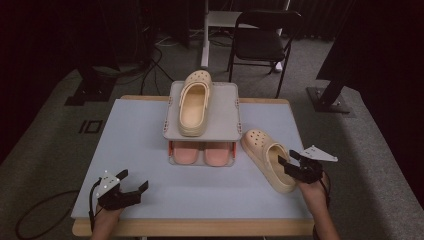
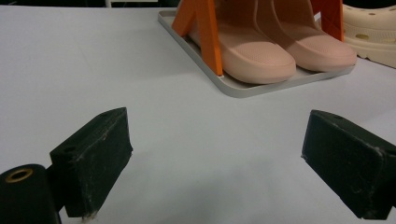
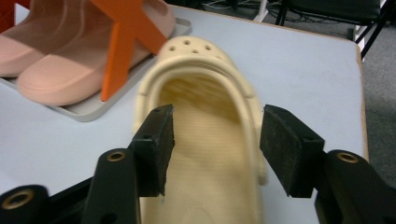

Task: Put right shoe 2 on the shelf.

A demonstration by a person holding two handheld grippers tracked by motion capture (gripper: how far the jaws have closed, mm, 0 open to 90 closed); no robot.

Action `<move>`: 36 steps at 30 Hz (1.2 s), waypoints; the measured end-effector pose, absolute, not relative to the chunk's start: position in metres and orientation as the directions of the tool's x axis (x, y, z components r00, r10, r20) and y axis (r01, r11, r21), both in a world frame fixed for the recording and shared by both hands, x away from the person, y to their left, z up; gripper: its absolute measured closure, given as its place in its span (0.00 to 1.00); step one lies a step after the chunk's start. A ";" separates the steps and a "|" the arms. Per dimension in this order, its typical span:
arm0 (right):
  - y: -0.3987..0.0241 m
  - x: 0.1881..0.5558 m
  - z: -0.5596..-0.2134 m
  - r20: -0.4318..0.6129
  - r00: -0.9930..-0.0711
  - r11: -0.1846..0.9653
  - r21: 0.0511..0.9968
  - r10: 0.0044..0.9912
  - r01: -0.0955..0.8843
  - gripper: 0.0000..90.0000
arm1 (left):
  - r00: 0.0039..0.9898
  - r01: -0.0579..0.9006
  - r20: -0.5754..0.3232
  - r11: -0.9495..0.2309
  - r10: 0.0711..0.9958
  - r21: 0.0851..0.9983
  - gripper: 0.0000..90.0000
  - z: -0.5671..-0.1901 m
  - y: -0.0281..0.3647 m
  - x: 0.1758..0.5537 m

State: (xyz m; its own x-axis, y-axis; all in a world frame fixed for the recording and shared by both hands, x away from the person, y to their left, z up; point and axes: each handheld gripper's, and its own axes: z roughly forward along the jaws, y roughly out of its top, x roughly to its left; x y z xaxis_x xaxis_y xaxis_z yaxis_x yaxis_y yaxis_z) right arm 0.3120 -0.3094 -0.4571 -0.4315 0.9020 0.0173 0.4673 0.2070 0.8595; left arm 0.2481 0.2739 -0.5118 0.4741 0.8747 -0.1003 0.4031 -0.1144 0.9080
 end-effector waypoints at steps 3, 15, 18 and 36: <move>-0.319 0.317 -0.458 0.039 -0.425 0.188 0.857 0.905 0.479 0.46 | 0.475 0.405 -0.103 -0.114 0.874 0.907 0.09 -0.512 0.274 0.248; -0.327 0.337 -0.472 0.041 -0.413 0.199 0.829 0.910 0.522 0.45 | 0.474 0.404 -0.101 -0.114 0.875 0.908 0.09 -0.512 0.275 0.248; -0.325 0.342 -0.474 0.032 -0.416 0.212 0.823 0.909 0.527 0.45 | 0.473 0.406 -0.102 -0.114 0.875 0.907 0.09 -0.512 0.275 0.248; -0.309 0.373 -0.486 -0.002 -0.470 0.300 0.773 0.883 0.560 0.74 | 0.471 0.404 -0.103 -0.111 0.876 0.908 0.09 -0.512 0.278 0.248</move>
State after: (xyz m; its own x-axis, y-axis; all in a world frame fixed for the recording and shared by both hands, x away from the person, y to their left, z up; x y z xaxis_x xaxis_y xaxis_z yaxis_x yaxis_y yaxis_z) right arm 0.3727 -0.3088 -0.4863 -0.4696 0.8829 -0.0025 0.5597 0.2998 0.7726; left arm 0.2477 0.2780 -0.5122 0.4706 0.8763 -0.1026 0.4045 -0.1109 0.9078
